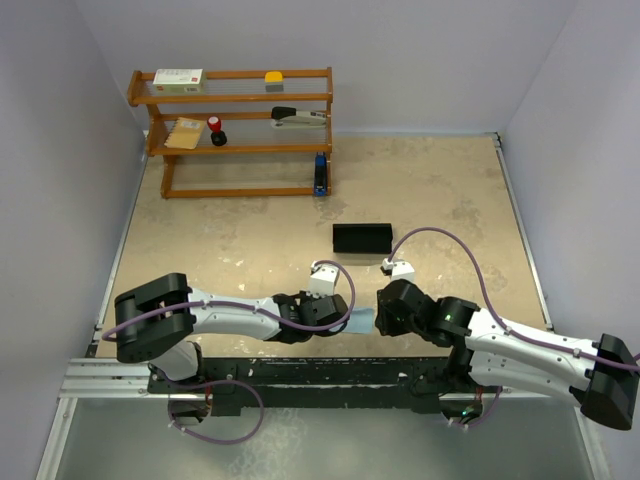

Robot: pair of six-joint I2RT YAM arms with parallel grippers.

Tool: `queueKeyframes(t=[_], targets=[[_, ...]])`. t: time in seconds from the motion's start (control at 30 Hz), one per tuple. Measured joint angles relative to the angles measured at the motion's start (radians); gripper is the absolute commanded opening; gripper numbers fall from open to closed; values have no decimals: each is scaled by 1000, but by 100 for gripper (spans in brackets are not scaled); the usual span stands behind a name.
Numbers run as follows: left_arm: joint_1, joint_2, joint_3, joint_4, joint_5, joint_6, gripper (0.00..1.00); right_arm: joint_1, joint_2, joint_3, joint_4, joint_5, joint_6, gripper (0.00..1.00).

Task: Organize the sunglasses
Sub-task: Pick up the glasses cleaning cloth from the center of the board.

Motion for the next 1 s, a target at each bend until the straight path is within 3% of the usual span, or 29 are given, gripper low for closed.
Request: queueKeyframes(t=[1.0], targets=[[0, -8, 13, -27, 62, 27, 0, 5, 239, 11, 131, 2, 93, 33]])
